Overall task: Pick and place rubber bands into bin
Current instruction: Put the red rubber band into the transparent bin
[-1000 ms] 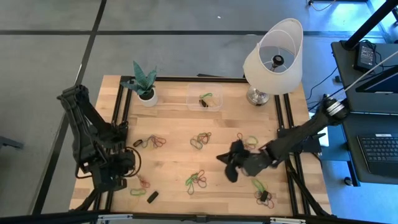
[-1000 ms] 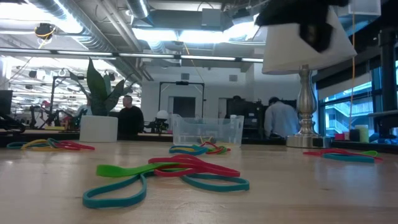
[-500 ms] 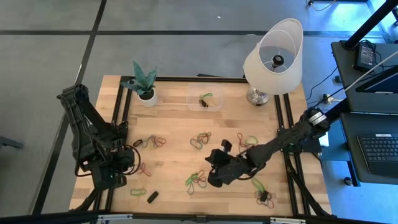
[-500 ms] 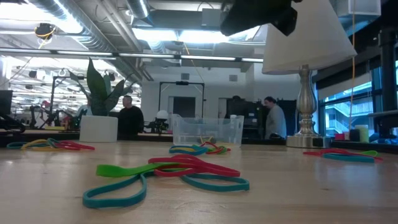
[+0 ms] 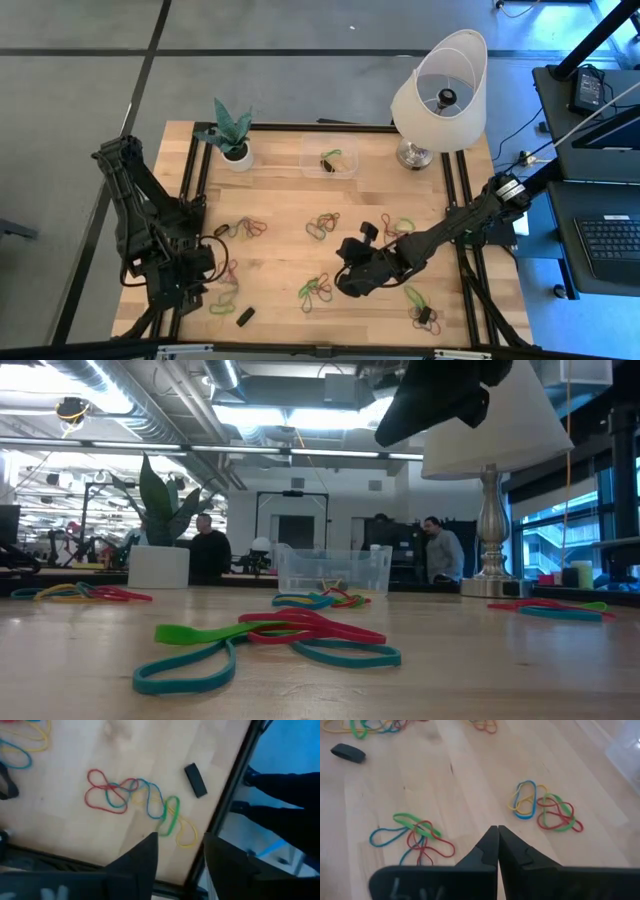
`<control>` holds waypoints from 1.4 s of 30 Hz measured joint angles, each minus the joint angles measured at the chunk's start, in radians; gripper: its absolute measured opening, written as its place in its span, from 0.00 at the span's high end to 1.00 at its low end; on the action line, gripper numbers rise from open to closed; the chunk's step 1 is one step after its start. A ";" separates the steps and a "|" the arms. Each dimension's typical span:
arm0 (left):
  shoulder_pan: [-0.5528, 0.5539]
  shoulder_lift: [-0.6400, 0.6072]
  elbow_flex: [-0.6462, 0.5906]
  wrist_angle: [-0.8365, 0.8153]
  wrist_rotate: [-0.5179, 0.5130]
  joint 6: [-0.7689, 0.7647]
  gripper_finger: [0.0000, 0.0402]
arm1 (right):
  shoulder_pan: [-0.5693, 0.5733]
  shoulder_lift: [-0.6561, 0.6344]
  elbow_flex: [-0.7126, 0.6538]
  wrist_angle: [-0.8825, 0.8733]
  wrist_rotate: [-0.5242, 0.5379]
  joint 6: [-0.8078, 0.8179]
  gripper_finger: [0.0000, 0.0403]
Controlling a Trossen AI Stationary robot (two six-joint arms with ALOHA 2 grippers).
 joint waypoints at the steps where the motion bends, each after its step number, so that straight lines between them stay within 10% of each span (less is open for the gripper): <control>1: 0.000 0.000 0.000 -0.011 -0.013 0.012 0.59 | 0.000 0.000 0.000 -0.002 0.000 0.000 0.98; 7: 0.033 0.000 -0.060 -0.082 -0.184 0.014 0.57 | 0.000 0.000 0.000 -0.071 0.000 0.060 0.98; 26: 0.296 0.001 -0.377 0.172 -0.102 -0.208 0.61 | 0.107 -0.015 0.000 -0.449 -0.010 0.436 0.98; 42: 0.363 0.151 -0.404 0.242 0.056 -0.442 0.61 | 0.228 -0.177 0.000 -0.801 0.076 0.600 0.98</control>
